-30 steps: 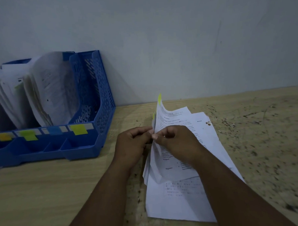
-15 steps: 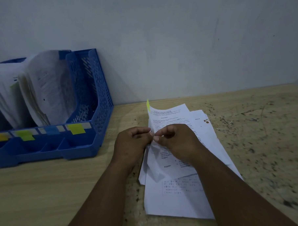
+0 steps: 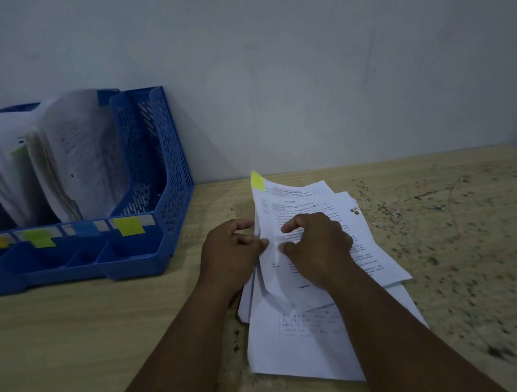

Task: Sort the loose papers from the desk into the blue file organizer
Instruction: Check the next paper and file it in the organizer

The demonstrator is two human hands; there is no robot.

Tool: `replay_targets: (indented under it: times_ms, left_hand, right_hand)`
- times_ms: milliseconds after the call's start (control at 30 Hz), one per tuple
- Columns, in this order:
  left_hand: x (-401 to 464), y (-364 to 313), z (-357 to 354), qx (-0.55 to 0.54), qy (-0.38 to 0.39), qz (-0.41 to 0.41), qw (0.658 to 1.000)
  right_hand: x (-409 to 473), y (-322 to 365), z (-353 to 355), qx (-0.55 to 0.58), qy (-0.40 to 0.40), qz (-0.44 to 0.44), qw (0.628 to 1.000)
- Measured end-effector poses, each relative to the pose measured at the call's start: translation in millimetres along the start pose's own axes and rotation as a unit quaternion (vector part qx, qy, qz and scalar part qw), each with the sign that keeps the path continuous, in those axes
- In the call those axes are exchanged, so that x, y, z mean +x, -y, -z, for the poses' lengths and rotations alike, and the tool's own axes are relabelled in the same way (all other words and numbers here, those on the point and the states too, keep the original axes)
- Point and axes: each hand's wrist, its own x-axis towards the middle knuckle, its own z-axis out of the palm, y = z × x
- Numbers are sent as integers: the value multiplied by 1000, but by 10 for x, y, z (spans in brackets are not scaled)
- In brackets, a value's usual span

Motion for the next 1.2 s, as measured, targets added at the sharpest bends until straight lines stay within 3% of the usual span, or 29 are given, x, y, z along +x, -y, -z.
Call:
replay_targets:
  times_ms: [100, 333, 500, 700, 833, 933, 1200]
  left_hand:
    - [18, 0, 42, -66, -17, -1, 998]
    - [58, -119, 273, -178, -36, -30, 983]
    - [85, -77, 354, -184, -62, -27, 981]
    - [100, -37, 326, -177, -75, -20, 981]
    - [134, -16, 335, -183, -88, -16, 979]
    - [155, -2, 331, -194, -96, -16, 976]
    - [149, -52, 359, -218, -93, -24, 971]
  right_hand:
    - [6, -1, 15, -39, 10, -50, 998]
    - [108, -9, 146, 60, -53, -86, 993]
    - [116, -33, 171, 117, -130, -72, 982]
    - [28, 36, 176, 64, -137, -45, 988]
    - [48, 25, 147, 126, -176, -22, 976]
    - [81, 10, 167, 173, -156, -49, 971]
    - [169, -69, 178, 165, -74, -79, 980]
